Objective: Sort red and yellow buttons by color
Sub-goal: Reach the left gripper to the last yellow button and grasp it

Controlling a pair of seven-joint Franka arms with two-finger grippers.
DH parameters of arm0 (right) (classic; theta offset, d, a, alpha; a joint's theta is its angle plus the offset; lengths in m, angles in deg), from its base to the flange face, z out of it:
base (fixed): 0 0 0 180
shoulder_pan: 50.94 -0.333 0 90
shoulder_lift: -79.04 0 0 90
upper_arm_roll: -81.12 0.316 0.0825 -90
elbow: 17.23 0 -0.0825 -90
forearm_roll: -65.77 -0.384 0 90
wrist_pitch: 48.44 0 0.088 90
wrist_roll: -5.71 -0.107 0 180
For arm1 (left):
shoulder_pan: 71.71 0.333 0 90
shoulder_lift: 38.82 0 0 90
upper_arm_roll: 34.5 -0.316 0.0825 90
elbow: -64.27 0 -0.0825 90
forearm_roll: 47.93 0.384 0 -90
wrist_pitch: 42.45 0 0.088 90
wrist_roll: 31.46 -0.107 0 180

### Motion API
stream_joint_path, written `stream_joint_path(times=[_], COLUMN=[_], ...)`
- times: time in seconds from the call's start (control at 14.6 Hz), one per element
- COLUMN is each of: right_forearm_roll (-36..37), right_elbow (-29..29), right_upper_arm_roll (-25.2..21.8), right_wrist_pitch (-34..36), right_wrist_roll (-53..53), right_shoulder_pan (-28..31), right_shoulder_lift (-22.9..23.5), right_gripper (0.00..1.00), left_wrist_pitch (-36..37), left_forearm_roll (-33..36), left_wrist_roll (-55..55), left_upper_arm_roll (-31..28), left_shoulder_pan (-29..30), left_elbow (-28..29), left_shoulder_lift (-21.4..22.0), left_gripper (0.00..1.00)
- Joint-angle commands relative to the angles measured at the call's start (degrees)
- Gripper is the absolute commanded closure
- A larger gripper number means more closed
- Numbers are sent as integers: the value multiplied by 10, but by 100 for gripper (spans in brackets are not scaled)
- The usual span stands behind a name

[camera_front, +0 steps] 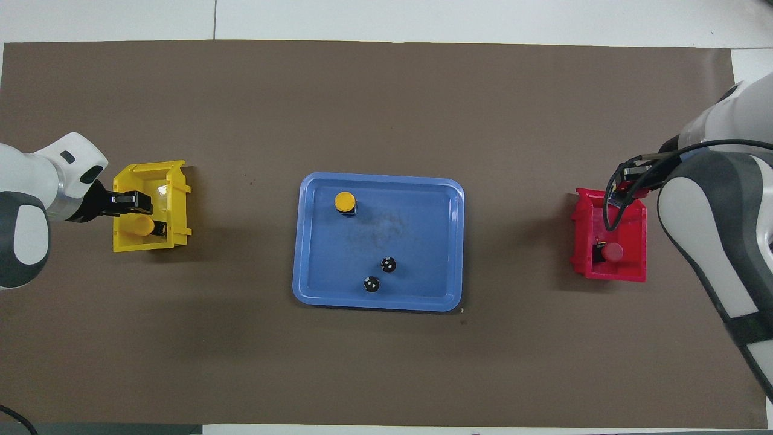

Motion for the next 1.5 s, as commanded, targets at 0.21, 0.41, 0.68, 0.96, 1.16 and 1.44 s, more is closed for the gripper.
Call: stream_joint_path(times=[0.21, 0.41, 0.68, 0.96, 1.16, 1.44], right_forearm_roll=[-9, -9, -9, -9, -9, -6], right_elbow=[100, 124, 143, 175, 193, 192], right_upper_arm_roll=[6, 6, 6, 6, 5, 5], right_wrist_pitch=[-71, -104, -144, -207, -229, -224], right_wrist_roll=[72, 81, 92, 91, 95, 96], right_shoulder_pan=[31, 37, 35, 32, 38, 36], right_shoulder_lift=[-54, -54, -40, -27, -26, -26], right_gripper=[91, 91, 91, 91, 90, 46], left_wrist_pitch=[271, 268, 177, 74, 20, -2], left_forearm_roll=[54, 44, -3, -3, -3, -3], left_wrist_roll=[-4, 10, 105, 267, 320, 363], left_upper_arm_roll=[5, 17, 18, 16, 16, 17], left_shoulder_pan=[-22, -31, -100, -226, -276, -315], left_elbow=[-221, -236, -193, -186, -188, -186], left_shoulder_lift=[13, 19, 7, -89, -139, -174], left_gripper=[0, 0, 0, 0, 0, 0])
